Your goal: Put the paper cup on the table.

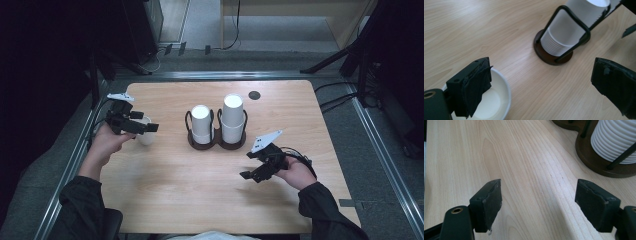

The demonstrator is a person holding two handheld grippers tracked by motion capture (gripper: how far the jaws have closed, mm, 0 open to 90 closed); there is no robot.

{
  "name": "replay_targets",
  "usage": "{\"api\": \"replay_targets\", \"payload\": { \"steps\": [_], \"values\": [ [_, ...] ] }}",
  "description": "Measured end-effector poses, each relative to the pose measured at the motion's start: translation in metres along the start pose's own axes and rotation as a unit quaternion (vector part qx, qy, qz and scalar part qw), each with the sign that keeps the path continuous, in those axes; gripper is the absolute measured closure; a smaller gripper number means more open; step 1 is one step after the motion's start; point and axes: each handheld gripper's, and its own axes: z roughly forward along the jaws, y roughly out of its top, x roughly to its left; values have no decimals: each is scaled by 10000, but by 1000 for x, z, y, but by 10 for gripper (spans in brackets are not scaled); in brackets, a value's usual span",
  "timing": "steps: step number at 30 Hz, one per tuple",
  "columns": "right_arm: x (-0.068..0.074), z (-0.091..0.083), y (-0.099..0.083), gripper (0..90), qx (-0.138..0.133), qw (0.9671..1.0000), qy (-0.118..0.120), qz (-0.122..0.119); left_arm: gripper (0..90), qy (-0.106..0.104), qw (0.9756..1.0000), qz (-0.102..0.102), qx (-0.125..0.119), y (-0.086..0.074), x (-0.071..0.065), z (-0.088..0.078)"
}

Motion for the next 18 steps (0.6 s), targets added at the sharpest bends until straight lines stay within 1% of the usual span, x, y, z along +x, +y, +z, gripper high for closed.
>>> {"api": "replay_targets", "payload": {
  "steps": [2, 4, 11, 13, 14, 16, 18],
  "values": [
    [0, -1, 0, 222, -14, 10000, -2, 13, 30, -49, 10000, 71, 32, 2, -6, 3],
    [0, -1, 0, 222, -13, 10000, 1, 24, 30, -148, 9998, 90, 40, 3, -12, 6],
    [-1, -3, -1, 222, -44, 10000, -31, 17, 30, -293, 9991, 258, 151, 3, -29, 19],
    [-1, -3, -1, 222, -49, 10000, -32, 18, 30, -370, 9988, 275, 187, 2, -34, 23],
    [-1, -3, -1, 222, -49, 10000, -33, 19, 30, -400, 9984, 324, 217, 1, -37, 26],
    [-1, -3, -1, 222, -47, 10000, -35, 18, 30, -388, 9979, 425, 286, 1, -43, 30],
    [-1, -4, -1, 222, -49, 10000, -39, 17, 30, -463, 9975, 464, 282, 1, -48, 33]
  ]
}}
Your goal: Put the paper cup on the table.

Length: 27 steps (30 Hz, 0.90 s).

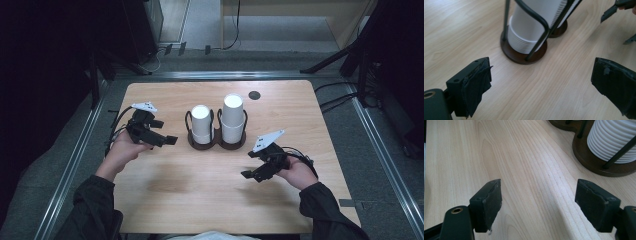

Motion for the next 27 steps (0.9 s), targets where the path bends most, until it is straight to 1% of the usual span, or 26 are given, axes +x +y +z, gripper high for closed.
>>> {"api": "replay_targets", "payload": {
  "steps": [6, 7, 8, 12, 16, 21, 23, 27],
  "values": [
    [0, -1, 0, 222, -5, 10000, -13, 16, 30, -155, 9998, 141, 29, 2, -14, 8],
    [0, -1, 0, 222, -10, 10000, -7, 23, 30, -155, 9998, 151, 23, 2, -17, 10],
    [0, -1, -1, 222, -6, 10000, -12, 28, 30, -204, 9997, 161, 23, 2, -18, 10],
    [0, -2, -1, 222, -5, 10000, -14, 35, 30, -286, 9994, 189, 23, 2, -25, 12],
    [0, -2, -1, 222, -7, 10000, -18, 44, 30, -343, 9991, 229, -31, 1, -33, 11],
    [0, -2, -1, 221, -18, 10000, -17, 29, 30, -450, 9985, 323, -9, 0, -43, 18],
    [0, -3, -1, 221, -20, 10000, -17, 31, 30, -512, 9982, 304, 0, 1, -46, 20],
    [-1, -2, -1, 222, 13, 10000, -14, 28, 31, -636, 9974, 336, -37, 3, -51, 25]
  ]
}}
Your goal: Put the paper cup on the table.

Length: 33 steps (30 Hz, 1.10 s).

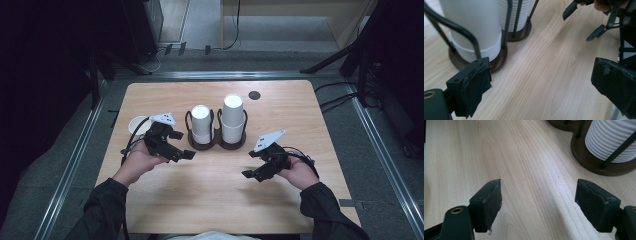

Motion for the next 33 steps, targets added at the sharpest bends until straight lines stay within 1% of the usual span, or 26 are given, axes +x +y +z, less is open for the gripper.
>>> {"api": "replay_targets", "payload": {
  "steps": [3, 6, 8, 13, 17, 21, 23, 25, 26, 30, 32, 33],
  "values": [
    [1, 0, 0, 221, -10, 10000, 12, -23, 30, 2, 10000, 73, -6, 1, -5, 4],
    [1, 1, 0, 221, -11, 10000, 11, -22, 31, -17, 10000, 46, -58, 1, -8, 10],
    [1, 1, 0, 221, 4, 10000, 5, -22, 31, -84, 9999, 70, 7, 1, -10, 15],
    [1, 2, 0, 221, 21, 10000, 16, -33, 31, -120, 9998, 141, 114, 0, -15, 25],
    [1, 2, 0, 221, 23, 10000, 18, -24, 31, -166, 9996, 187, 123, 0, -19, 32],
    [1, 2, 0, 221, 29, 10000, 13, -28, 31, -294, 9994, 118, 112, 1, -19, 39],
    [1, 2, 0, 221, 31, 10000, 6, -35, 30, -272, 9995, 136, 127, 2, -21, 43],
    [1, 2, 0, 221, 33, 10000, 6, -50, 30, -318, 9993, 151, 150, 3, -21, 46],
    [1, 2, 0, 221, 36, 10000, 12, -53, 30, -332, 9993, 112, 123, 2, -22, 48],
    [1, 2, 0, 221, 39, 10000, 7, -70, 30, -371, 9990, 150, 194, 1, -24, 56],
    [1, 2, 0, 221, 41, 10000, 16, -83, 31, -407, 9988, 132, 233, 0, -24, 60],
    [1, 2, 0, 221, 44, 10000, 11, -87, 31, -384, 9989, 151, 234, 0, -25, 61]
  ]
}}
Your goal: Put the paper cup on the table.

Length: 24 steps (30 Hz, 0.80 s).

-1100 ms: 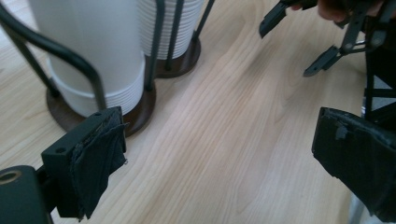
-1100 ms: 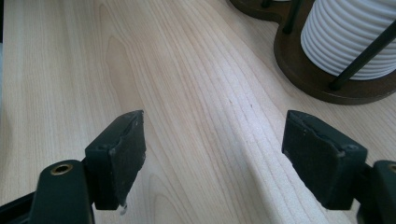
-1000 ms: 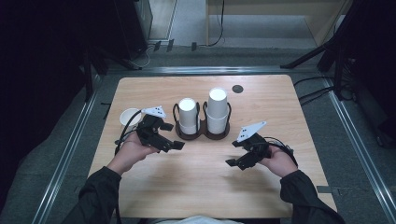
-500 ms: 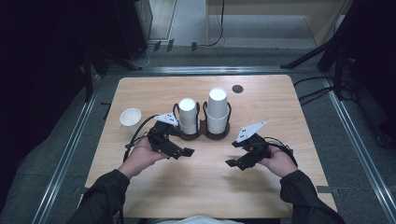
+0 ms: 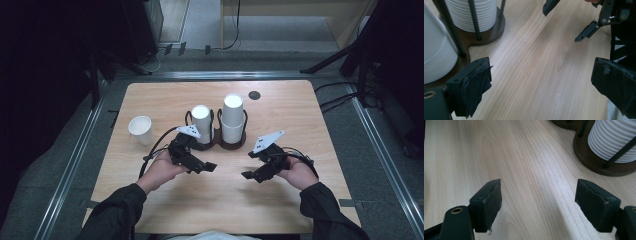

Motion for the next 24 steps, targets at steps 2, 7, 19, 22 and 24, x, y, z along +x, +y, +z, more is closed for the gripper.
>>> {"api": "replay_targets", "payload": {
  "steps": [2, 7, 19, 22, 24],
  "values": [
    [0, 0, 0, 221, 2, 10000, 2, -6, 31, 4, 10000, 32, 28, -1, -1, 4],
    [0, 0, 0, 221, 11, 10000, 3, -15, 30, 67, 9998, 101, 143, -1, -2, 12],
    [2, 2, 0, 221, 47, 10000, 17, -80, 30, 175, 9994, 144, 252, -6, -2, 24],
    [2, 3, 0, 221, 78, 9999, 25, -95, 31, 201, 9994, 159, 239, -8, -1, 26],
    [2, 3, 0, 221, 80, 9999, 20, -116, 31, 207, 9993, 195, 253, -9, 0, 27]
  ]
}}
